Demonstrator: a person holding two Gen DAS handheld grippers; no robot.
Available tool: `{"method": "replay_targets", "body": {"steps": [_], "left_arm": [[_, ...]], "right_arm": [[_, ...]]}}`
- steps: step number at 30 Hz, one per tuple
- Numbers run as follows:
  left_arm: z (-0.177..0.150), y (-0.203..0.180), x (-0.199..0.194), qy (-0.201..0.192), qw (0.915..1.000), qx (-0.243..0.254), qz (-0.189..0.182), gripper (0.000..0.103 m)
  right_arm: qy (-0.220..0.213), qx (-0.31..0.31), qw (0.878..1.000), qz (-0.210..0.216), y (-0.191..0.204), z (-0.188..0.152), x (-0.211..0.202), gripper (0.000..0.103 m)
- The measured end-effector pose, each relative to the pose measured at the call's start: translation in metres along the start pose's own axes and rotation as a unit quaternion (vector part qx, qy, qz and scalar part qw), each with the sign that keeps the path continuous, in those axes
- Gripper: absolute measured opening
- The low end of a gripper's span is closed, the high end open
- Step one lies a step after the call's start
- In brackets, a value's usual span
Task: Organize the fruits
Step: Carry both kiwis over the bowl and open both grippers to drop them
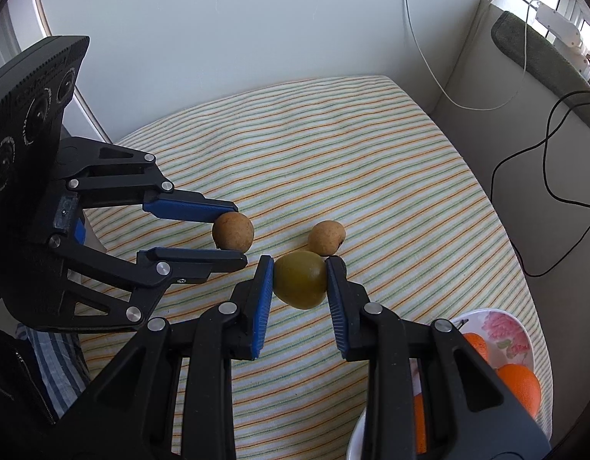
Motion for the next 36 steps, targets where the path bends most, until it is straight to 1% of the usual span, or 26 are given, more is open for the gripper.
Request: {"method": "replay_targets", "body": {"steps": [9,12,20,27,32,36], "left_arm": [[0.0,-0.009,-0.005,-0.004,1.0,0.007,-0.002,0.026],[0.006,-0.016,-0.006,-0.007,0.9999,0.011,-0.006,0.026],[0.019,-0.041,-0.008,-0.017,0.9991,0.028,-0.026,0.026],[0.033,-0.073,-0.004,-0.021,0.9975,0.047,-0.047,0.026],[0.047,-0.089,-0.001,-0.028,0.9965,0.053,-0.058,0.026],[0.054,-0.102,0.004,-0.027,0.9957,0.059,-0.066,0.026]], "right_arm": [[-0.017,0.009,1.0,-0.007,0.004,-0.01,-0.023,0.028],[-0.026,0.018,0.999,-0.007,0.001,-0.015,-0.035,0.028],[-0.05,0.058,0.997,-0.016,-0.025,-0.041,-0.068,0.028],[-0.07,0.106,0.992,-0.027,-0.054,-0.07,-0.094,0.028],[-0.081,0.143,0.986,-0.029,-0.078,-0.09,-0.106,0.028],[-0.082,0.166,0.982,-0.035,-0.092,-0.106,-0.109,0.028]]}}
Point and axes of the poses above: each gripper's, at about its wrist camera, not at the fingertips, and x roughly the way its jaws point, y to its left, z to its top, the point moved 10 cm from there along x, roughly the way its jaws point, and after that the axes turned 12 degrees about y, right-handed, at the moved point
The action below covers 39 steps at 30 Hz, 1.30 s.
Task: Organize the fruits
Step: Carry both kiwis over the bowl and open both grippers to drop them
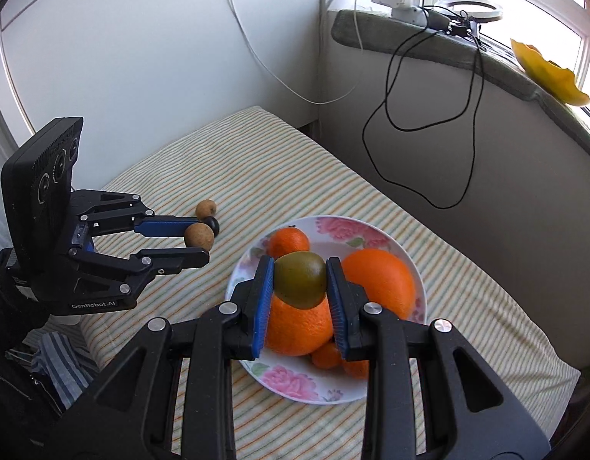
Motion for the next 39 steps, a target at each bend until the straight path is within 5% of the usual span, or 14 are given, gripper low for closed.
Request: {"method": "replay_targets", "body": {"steps": [14,30,34,36,39], "left_arm": [[0.009,-0.013,0.029,0.023,0.9996,0.015,0.001,0.026],[0.009,-0.009,0.04,0.033,0.9993,0.017,0.0,0.027],[0.009,-0.007,0.04,0.035,0.9992,0.018,0.007,0.035],[0.009,-0.005,0.04,0.035,0.9993,0.014,0.006,0.039],[0.008,-0.002,0.04,0.034,0.9994,0.006,0.001,0.042]], "right_arm": [[-0.01,0.058,0.998,0.02,-0.047,0.007,0.008,0.028],[0.003,0.049,0.998,0.029,-0.044,0.027,0.038,0.028],[0.004,0.052,0.998,0.03,-0.043,0.031,0.041,0.029],[0.007,0.052,0.998,0.031,-0.043,0.032,0.042,0.031],[-0.003,0.054,0.998,0.024,-0.043,0.034,0.038,0.05]]}}
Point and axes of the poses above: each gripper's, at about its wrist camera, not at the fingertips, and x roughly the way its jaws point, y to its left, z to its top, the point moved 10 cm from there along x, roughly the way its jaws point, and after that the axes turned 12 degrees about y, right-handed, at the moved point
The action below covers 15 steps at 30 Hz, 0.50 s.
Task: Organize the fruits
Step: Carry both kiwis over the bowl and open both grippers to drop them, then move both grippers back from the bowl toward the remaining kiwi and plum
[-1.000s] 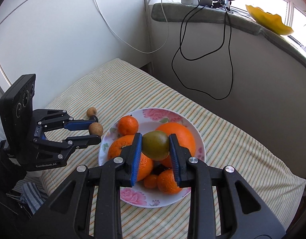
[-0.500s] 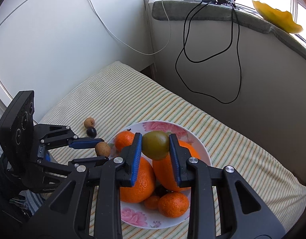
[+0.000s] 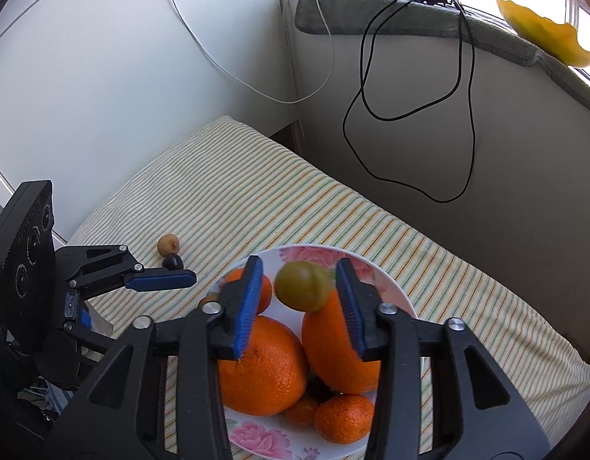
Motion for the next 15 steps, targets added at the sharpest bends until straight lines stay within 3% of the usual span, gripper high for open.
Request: {"method": "replay_targets", "body": {"steps": [1,15], "left_arm": [[-0.001,0.0,0.0,0.0,1.0,-0.001,-0.001,0.042],[-0.003,-0.001,-0.013,-0.011,0.9999,0.0,0.01,0.042]], "right_arm": [[-0.006,0.002,1.0,-0.001,-0.001,0.001,-0.002,0.057],[-0.025,-0.004,1.0,-0.005,0.012,-0.002,-0.021,0.059]]}}
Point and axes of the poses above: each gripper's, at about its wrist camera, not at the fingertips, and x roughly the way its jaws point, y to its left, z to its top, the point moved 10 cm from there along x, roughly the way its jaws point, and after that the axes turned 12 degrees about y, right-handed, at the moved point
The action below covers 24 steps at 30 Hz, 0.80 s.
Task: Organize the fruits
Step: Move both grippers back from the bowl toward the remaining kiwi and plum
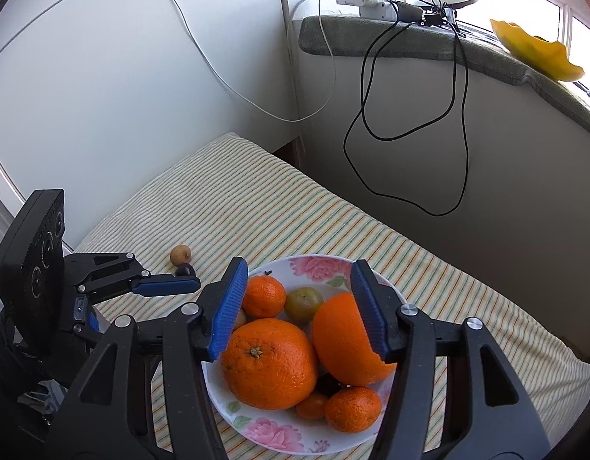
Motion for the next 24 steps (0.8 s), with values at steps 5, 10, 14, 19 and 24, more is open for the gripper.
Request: {"method": "replay_targets", "body": {"steps": [5,10,14,19,24], "left_arm": [[0.0,-0.001,-0.008,-0.007,1.0,0.003,0.005,0.042],[-0.002,0.001,-0.017,-0.014,0.9999,0.003,0.009,0.042],[-0.004,0.005,-0.023,-0.018,0.9998,0.003,0.012,0.042],[-0.01,0.018,-0.03,-0.023,0.9996,-0.005,0.016,0.042],[-0.023,0.042,-0.033,-0.018,0.9993,-0.016,0.029,0.042]], "right_arm": [[-0.007,0.004,1.0,-0.004,0.002,-0.002,-0.007,0.059],[-0.015,0.011,1.0,-0.008,0.005,-0.005,-0.014,0.059],[-0.024,0.015,1.0,-0.008,0.012,-0.007,-0.018,0.059],[-0.041,0.017,0.999,-0.003,0.026,-0.01,-0.022,0.059],[-0.037,-0.022,0.999,-0.005,0.052,-0.009,-0.018,0.059]]}}
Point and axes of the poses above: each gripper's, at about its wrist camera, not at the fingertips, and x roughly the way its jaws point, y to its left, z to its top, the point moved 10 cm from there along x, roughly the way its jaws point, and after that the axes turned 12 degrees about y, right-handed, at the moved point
